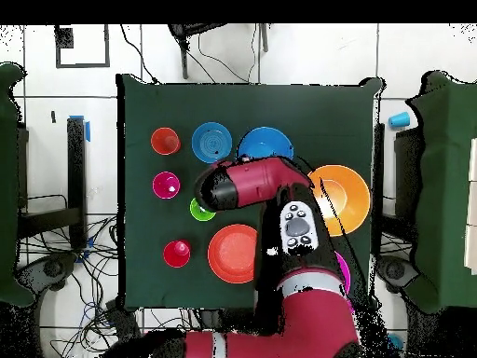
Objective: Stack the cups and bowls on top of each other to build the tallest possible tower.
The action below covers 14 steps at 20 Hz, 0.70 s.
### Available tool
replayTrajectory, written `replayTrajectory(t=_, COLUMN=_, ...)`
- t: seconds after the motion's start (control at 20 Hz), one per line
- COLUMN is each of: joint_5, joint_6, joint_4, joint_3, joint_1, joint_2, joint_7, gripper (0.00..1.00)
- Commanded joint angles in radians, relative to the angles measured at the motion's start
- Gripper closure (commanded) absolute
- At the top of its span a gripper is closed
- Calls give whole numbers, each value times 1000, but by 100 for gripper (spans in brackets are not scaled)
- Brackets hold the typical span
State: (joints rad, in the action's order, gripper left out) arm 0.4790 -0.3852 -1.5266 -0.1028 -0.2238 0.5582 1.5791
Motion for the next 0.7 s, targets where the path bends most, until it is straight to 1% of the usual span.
replayTrajectory(t=0.05, joint_5=80, joint_6=49, joint_4=-78, joint_3=69, joint_1=103, joint_2=46, joint_7=125, gripper=100)
replayTrajectory(t=0.45, joint_5=46, joint_6=81, joint_4=-81, joint_3=140, joint_1=191, joint_2=23, joint_7=168, gripper=100)
replayTrajectory(t=0.55, joint_5=35, joint_6=71, joint_4=-80, joint_3=165, joint_1=214, joint_2=14, joint_7=183, gripper=100)
replayTrajectory(t=0.7, joint_5=21, joint_6=78, joint_4=-83, joint_3=192, joint_1=235, joint_2=4, joint_7=196, gripper=100)
